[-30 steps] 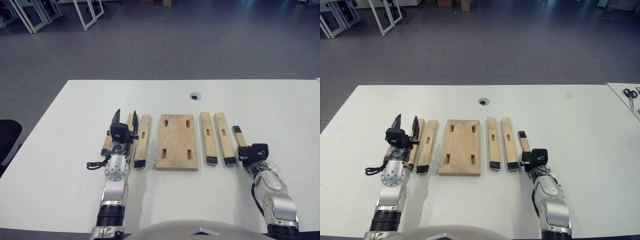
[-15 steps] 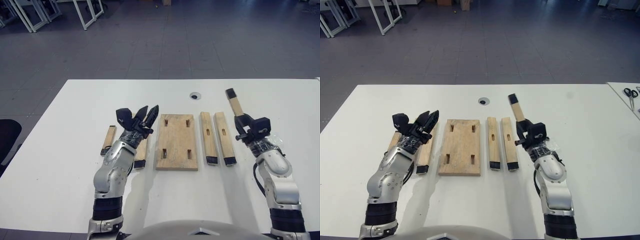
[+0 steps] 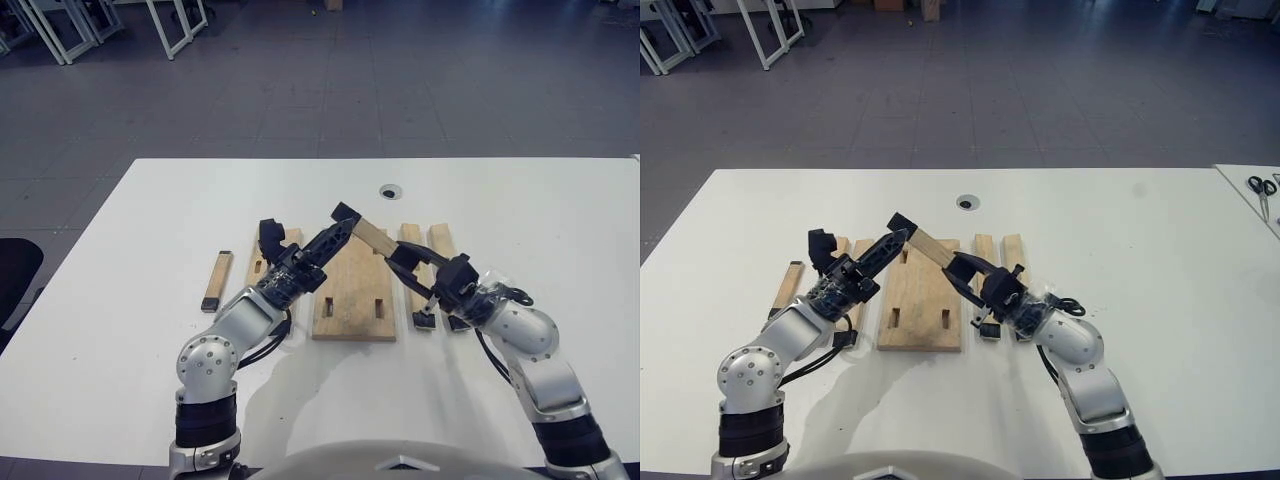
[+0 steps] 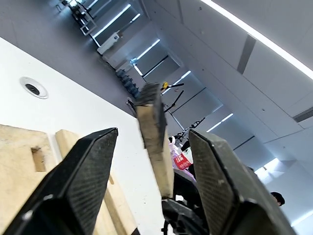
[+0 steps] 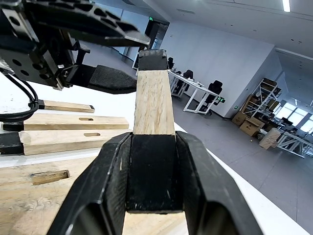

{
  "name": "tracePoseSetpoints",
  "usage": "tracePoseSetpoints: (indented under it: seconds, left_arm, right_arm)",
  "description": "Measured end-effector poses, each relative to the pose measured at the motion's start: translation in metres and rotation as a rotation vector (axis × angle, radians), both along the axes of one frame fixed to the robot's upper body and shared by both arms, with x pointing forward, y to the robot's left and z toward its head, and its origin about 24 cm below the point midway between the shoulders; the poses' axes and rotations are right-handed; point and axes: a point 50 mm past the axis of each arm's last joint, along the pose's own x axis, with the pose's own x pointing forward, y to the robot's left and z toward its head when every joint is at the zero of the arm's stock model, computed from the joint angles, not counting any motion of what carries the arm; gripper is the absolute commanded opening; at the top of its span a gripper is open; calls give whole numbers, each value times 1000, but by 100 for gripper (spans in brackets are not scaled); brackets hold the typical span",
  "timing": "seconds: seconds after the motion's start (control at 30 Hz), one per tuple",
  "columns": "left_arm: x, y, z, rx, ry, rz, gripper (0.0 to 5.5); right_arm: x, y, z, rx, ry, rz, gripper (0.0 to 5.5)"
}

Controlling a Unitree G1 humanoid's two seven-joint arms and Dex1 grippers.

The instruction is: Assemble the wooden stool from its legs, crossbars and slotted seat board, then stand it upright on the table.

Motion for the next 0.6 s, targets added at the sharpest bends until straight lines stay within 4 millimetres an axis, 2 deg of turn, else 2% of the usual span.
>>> tracePoseSetpoints:
  seconds: [0.23, 0.6]
  left_arm:
    - [-1, 0, 2, -18, -2, -6, 266]
    - [0, 4, -3, -6, 11, 12, 82]
  right_arm:
    - [-9, 8, -5, 2, 12, 66, 128]
    - [-13, 9, -5, 24, 36, 83, 128]
